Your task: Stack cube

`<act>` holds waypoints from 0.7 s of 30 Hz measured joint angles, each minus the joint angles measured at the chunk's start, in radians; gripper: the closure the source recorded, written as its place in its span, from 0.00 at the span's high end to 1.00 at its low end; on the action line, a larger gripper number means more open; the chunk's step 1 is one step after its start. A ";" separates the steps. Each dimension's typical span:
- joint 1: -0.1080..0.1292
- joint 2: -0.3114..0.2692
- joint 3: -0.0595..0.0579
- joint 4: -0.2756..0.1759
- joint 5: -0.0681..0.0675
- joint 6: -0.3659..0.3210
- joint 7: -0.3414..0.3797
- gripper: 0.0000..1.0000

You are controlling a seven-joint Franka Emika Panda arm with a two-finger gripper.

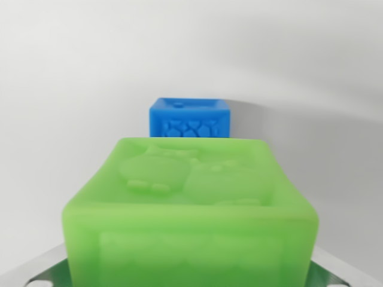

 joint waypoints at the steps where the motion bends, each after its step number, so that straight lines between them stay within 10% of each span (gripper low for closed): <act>1: 0.000 0.008 0.000 -0.001 0.000 0.009 -0.001 0.00; 21: 0.000 0.141 0.005 -0.002 0.021 0.136 -0.020 0.00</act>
